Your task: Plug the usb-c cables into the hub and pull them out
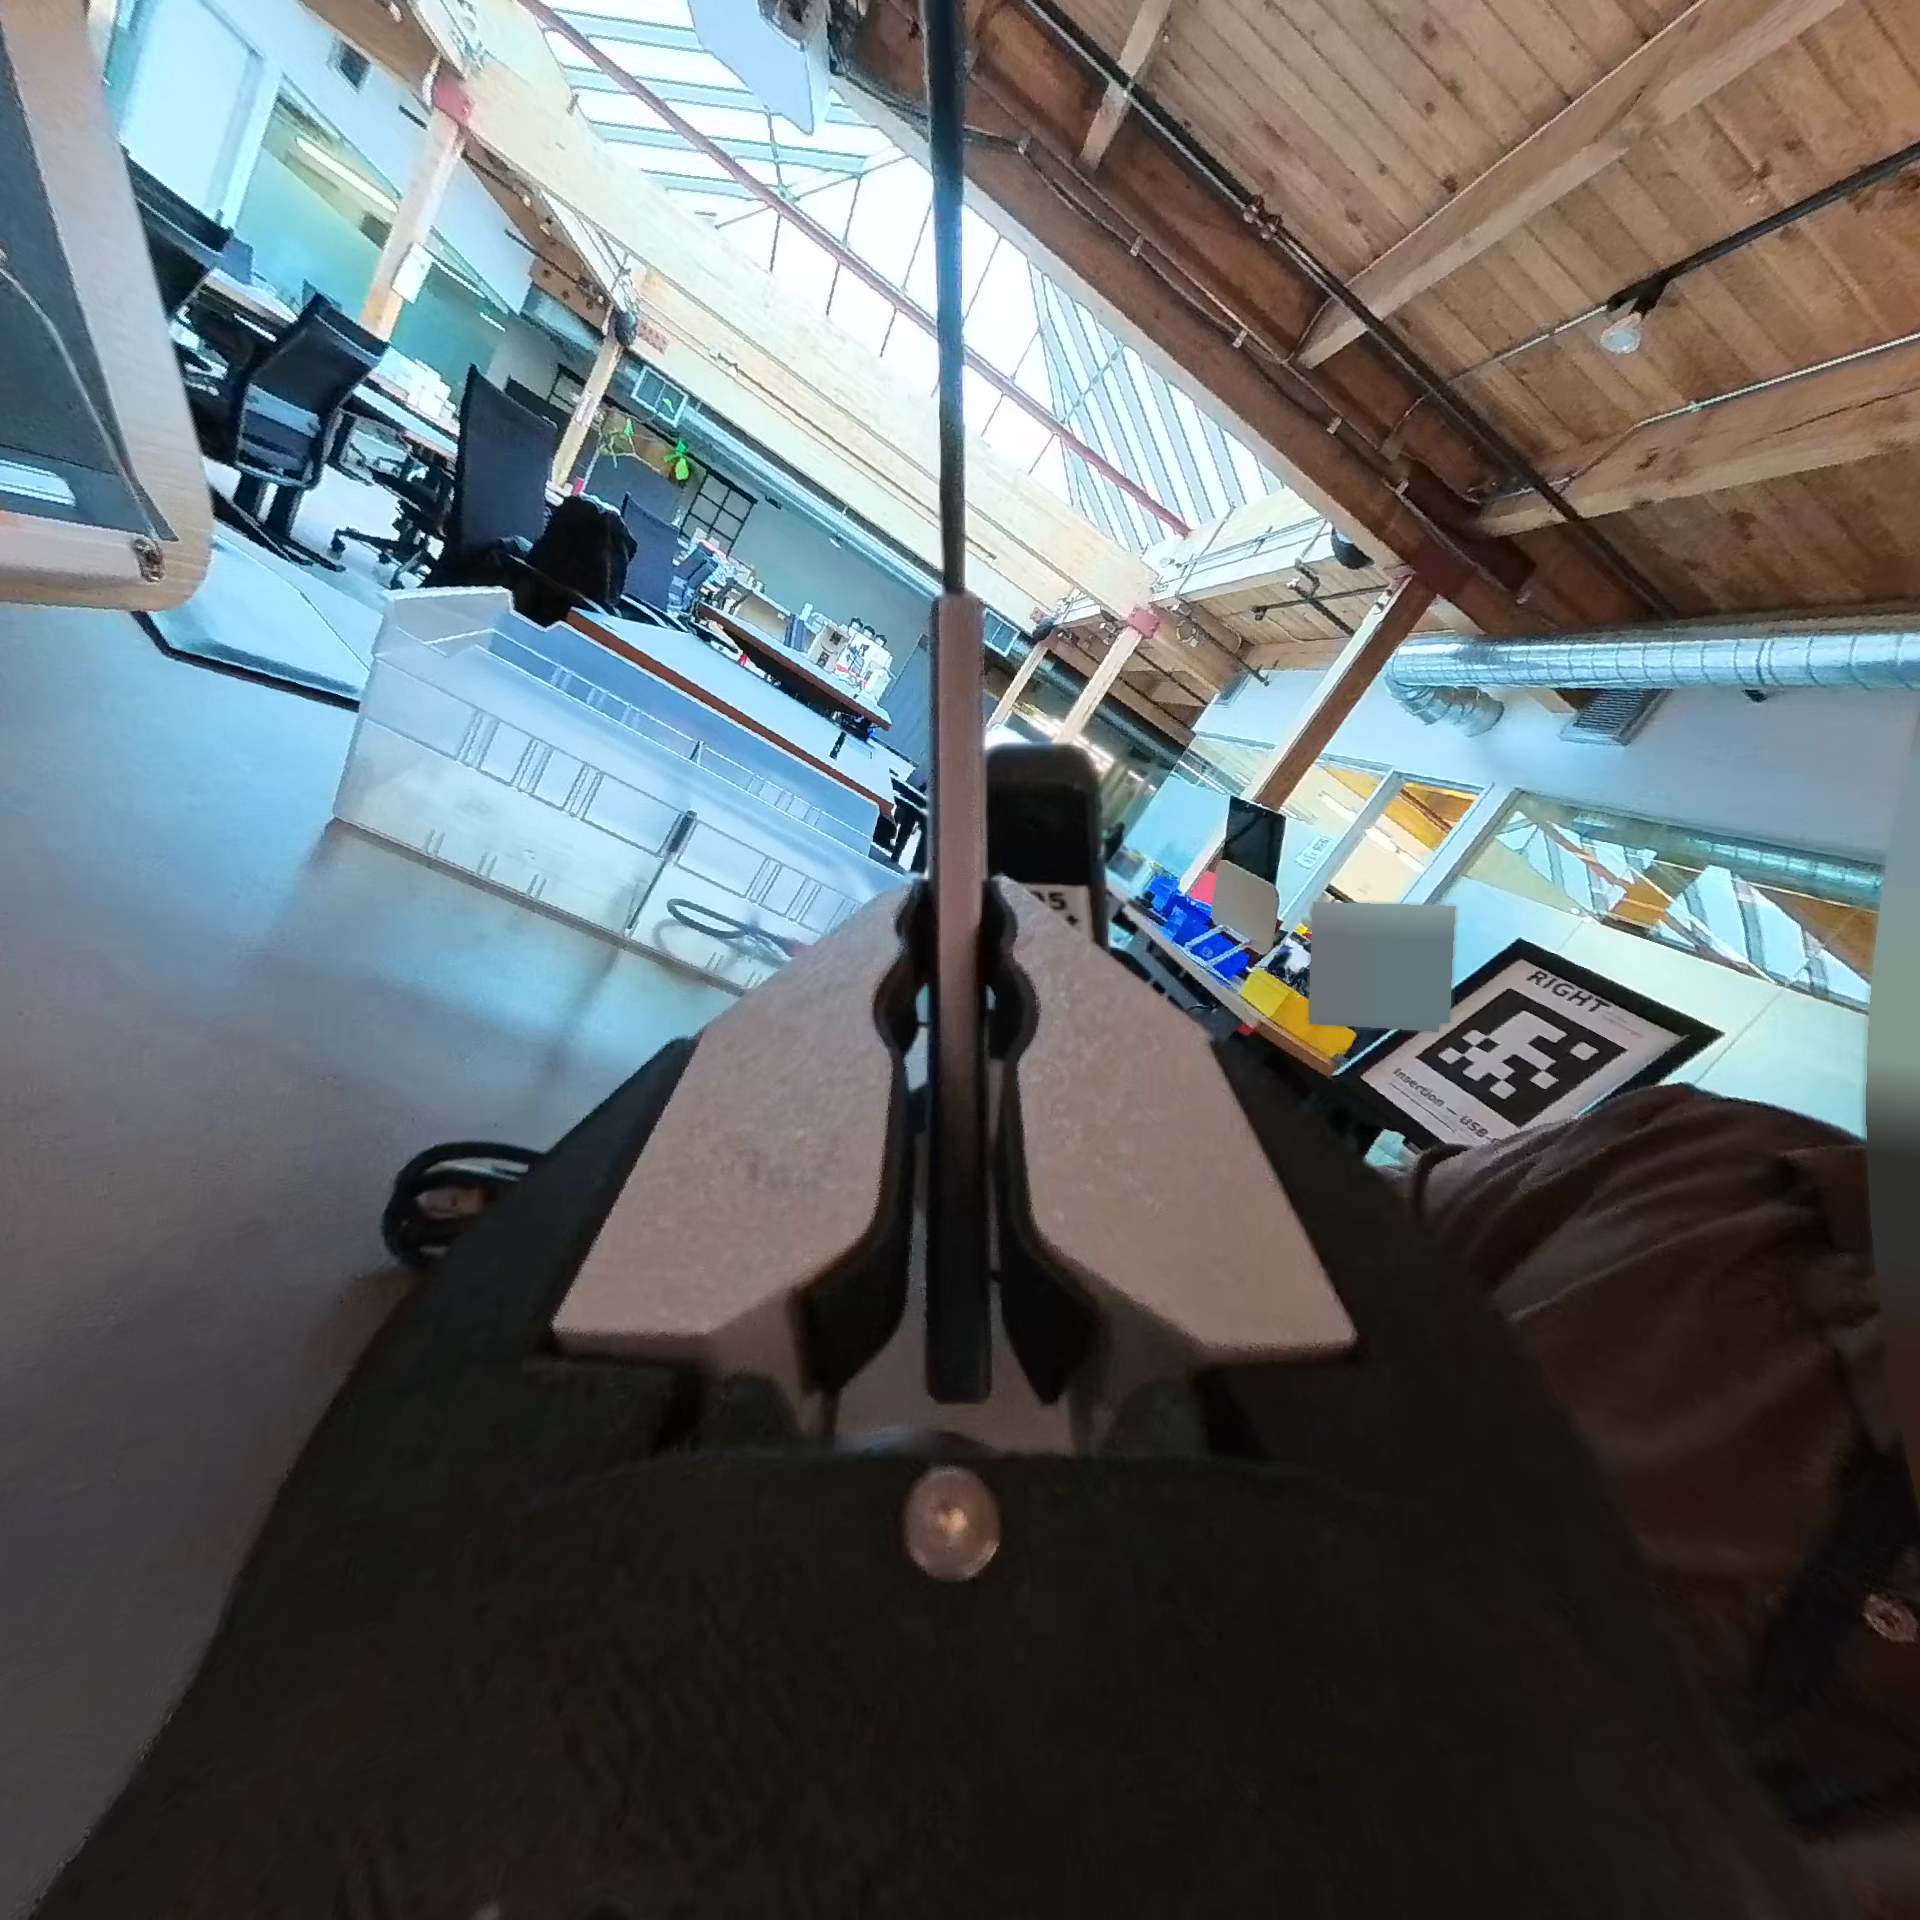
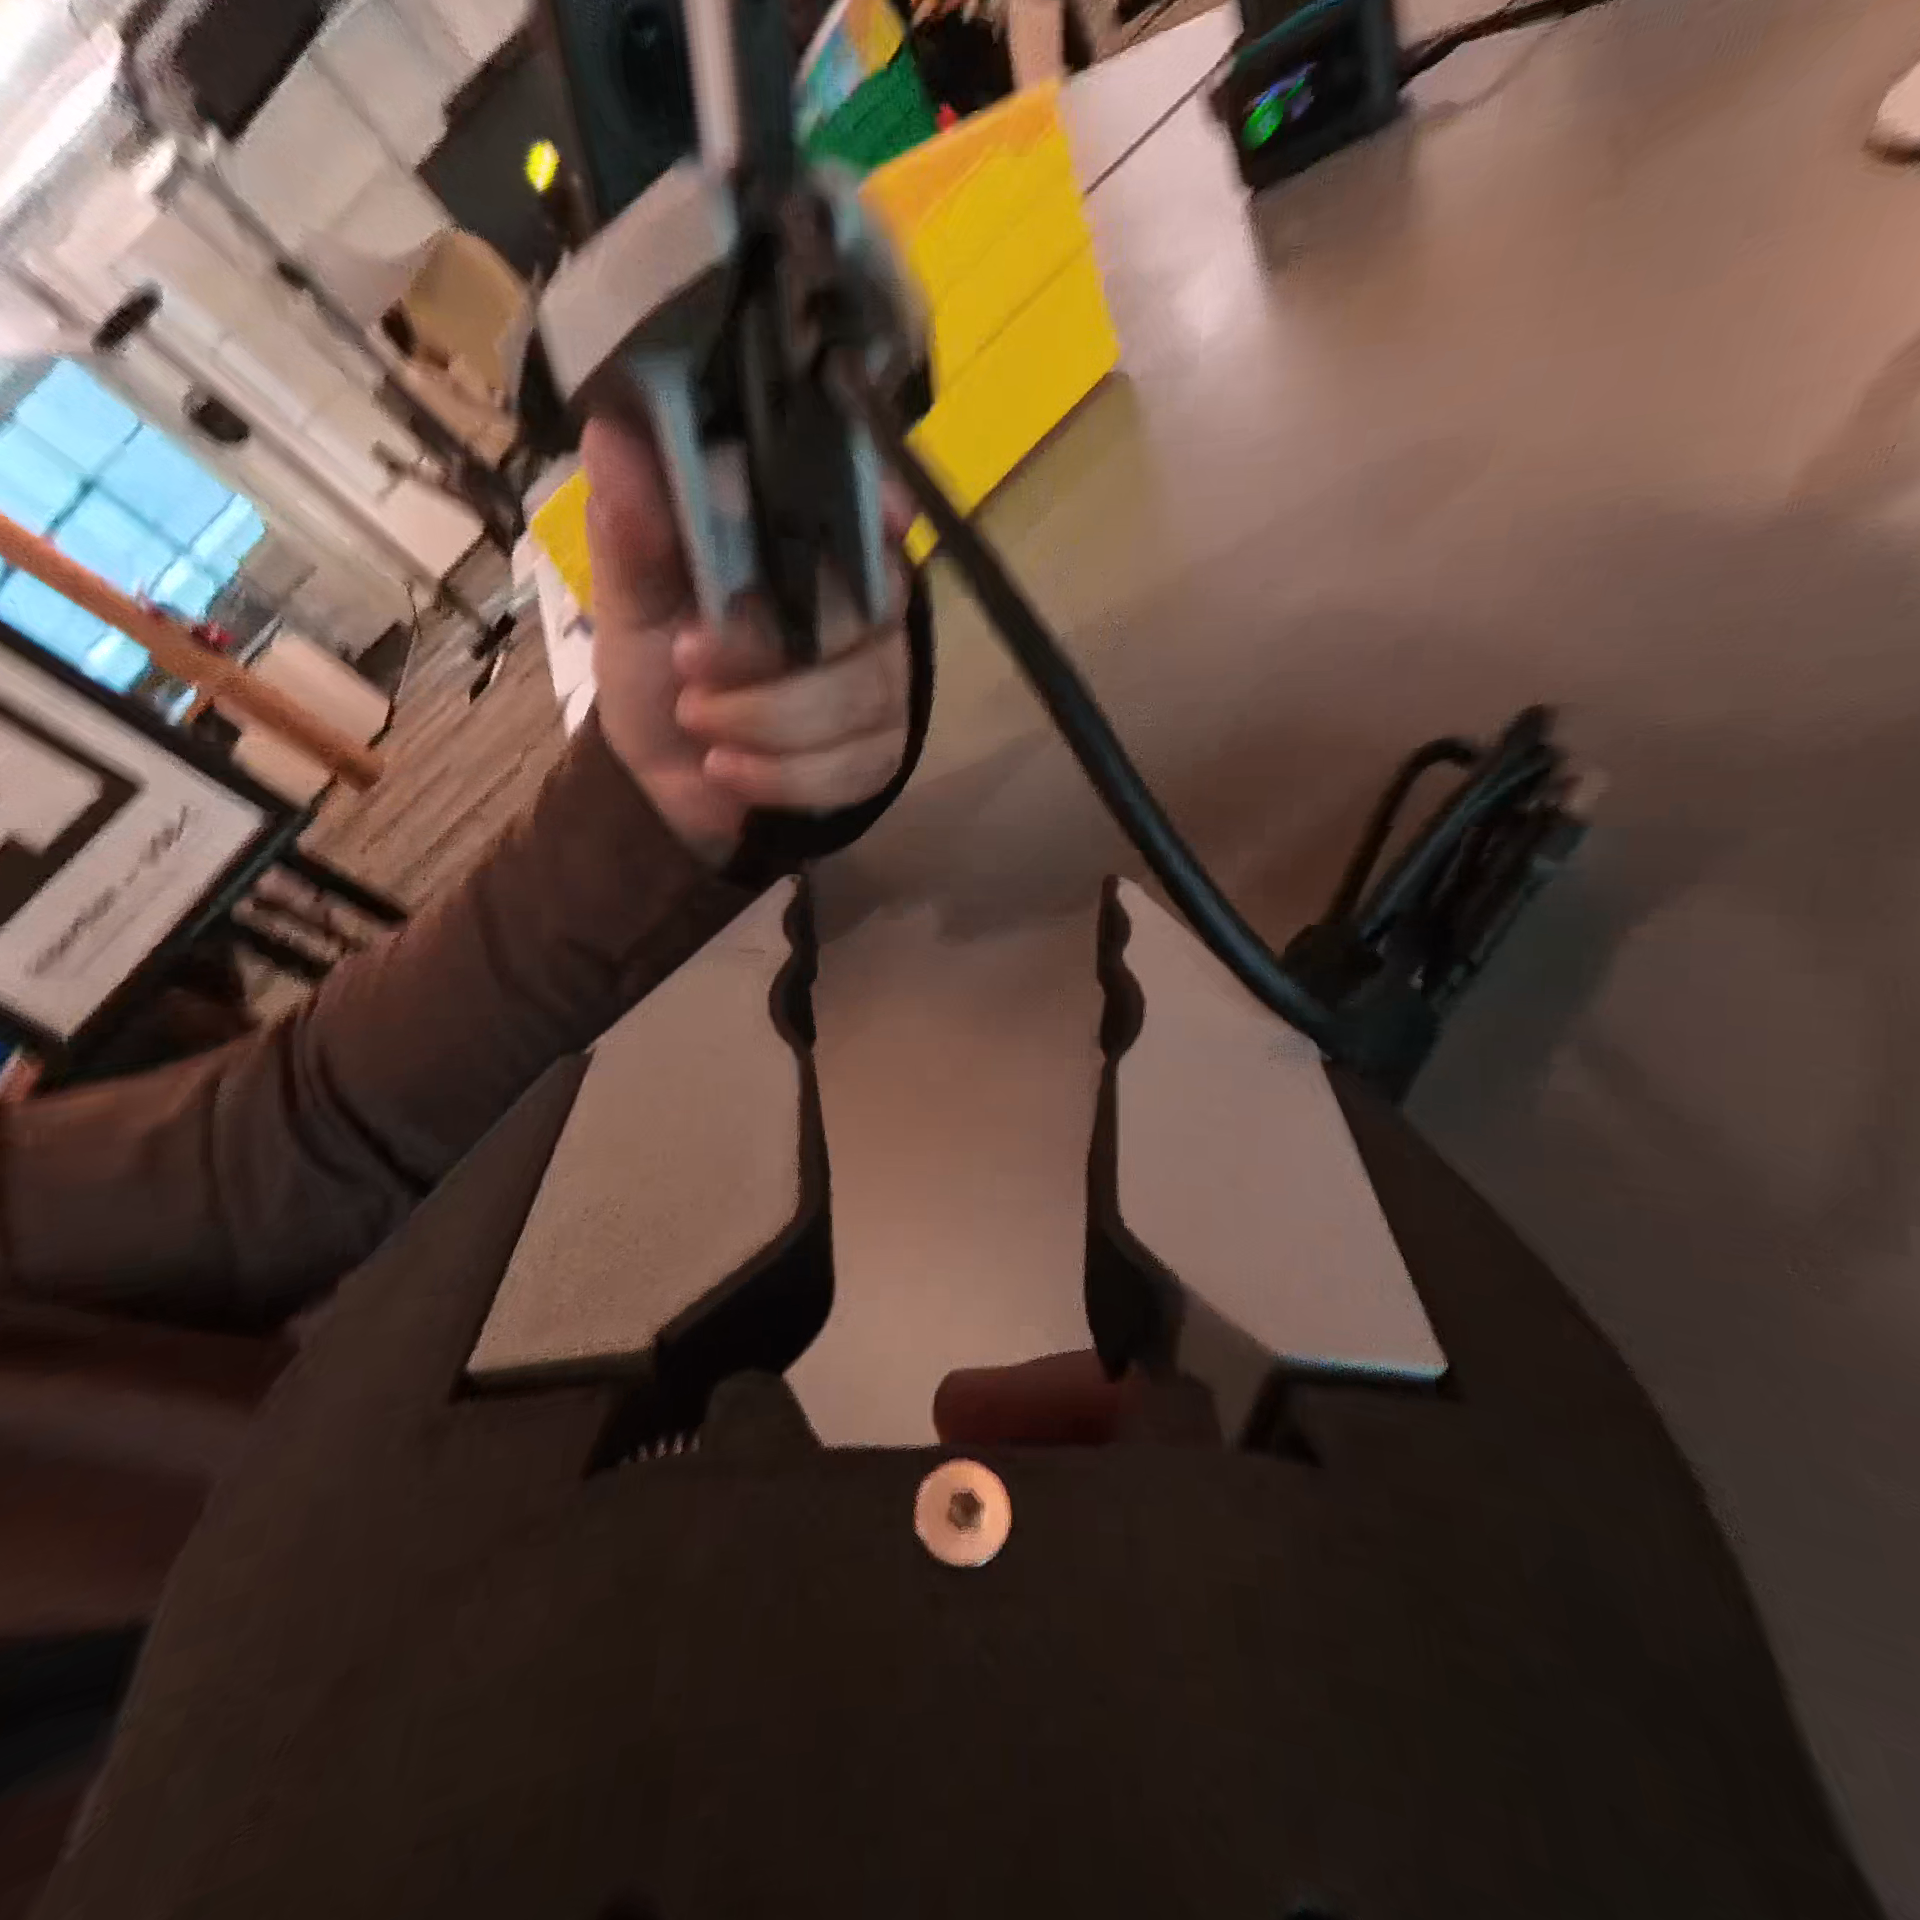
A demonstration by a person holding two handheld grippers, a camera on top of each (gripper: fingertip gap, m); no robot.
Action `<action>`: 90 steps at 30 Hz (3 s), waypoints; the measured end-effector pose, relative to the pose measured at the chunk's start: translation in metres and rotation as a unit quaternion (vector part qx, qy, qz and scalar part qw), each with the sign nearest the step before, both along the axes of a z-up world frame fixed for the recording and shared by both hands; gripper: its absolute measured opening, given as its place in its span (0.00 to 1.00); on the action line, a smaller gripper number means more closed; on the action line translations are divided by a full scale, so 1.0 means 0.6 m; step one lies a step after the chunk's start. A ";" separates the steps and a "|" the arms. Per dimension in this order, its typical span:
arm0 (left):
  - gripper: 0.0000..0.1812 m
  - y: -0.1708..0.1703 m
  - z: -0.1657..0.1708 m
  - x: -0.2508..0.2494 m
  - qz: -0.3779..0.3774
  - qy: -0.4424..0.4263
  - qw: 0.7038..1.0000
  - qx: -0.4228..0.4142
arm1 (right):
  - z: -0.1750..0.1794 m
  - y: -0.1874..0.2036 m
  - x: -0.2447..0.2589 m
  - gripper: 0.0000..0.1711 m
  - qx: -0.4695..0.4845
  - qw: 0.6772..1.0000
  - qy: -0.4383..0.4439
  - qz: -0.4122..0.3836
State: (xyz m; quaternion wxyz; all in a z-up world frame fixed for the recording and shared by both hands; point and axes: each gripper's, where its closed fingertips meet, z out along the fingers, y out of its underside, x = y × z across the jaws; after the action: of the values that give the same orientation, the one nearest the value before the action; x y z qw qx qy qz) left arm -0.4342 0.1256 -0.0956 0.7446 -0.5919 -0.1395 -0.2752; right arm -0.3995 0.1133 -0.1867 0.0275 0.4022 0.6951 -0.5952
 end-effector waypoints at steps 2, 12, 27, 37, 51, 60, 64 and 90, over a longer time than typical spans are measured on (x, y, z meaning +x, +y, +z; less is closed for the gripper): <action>0.04 -0.002 0.003 -0.003 0.003 -0.003 1.000 0.004 | 0.030 0.013 -0.037 0.33 -0.044 0.998 0.014 -0.051; 0.04 0.027 -0.056 0.011 -0.009 0.024 0.995 -0.100 | 0.160 0.064 -0.094 0.05 -0.082 0.986 0.133 -0.049; 0.20 0.030 -0.086 0.003 0.006 0.033 0.987 -0.158 | 0.166 0.091 -0.054 0.00 0.038 0.979 0.190 0.057; 0.29 0.037 -0.064 0.019 -0.026 0.007 0.993 -0.111 | 0.203 0.087 -0.010 0.00 -0.053 0.966 0.206 0.148; 0.04 0.007 -0.016 -0.005 0.021 0.012 1.000 -0.019 | 0.146 0.099 -0.059 0.25 0.086 0.970 0.221 0.053; 0.04 0.007 -0.015 -0.008 0.034 0.015 0.999 -0.024 | 0.116 0.047 -0.055 0.06 0.010 0.977 0.193 0.089; 0.09 0.010 -0.032 0.004 -0.013 -0.017 0.997 -0.071 | 0.109 0.056 -0.049 0.02 0.044 0.970 0.203 0.123; 0.31 -0.021 -0.017 0.045 0.061 0.296 0.929 -0.212 | 0.116 0.085 0.002 0.02 0.343 0.859 0.291 0.243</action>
State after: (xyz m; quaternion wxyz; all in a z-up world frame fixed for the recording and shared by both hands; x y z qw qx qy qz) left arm -0.4073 0.1129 -0.1058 0.6246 -0.7809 -0.0036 -0.0058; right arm -0.3983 0.1646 -0.1169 -0.1715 0.0128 0.9073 -0.3836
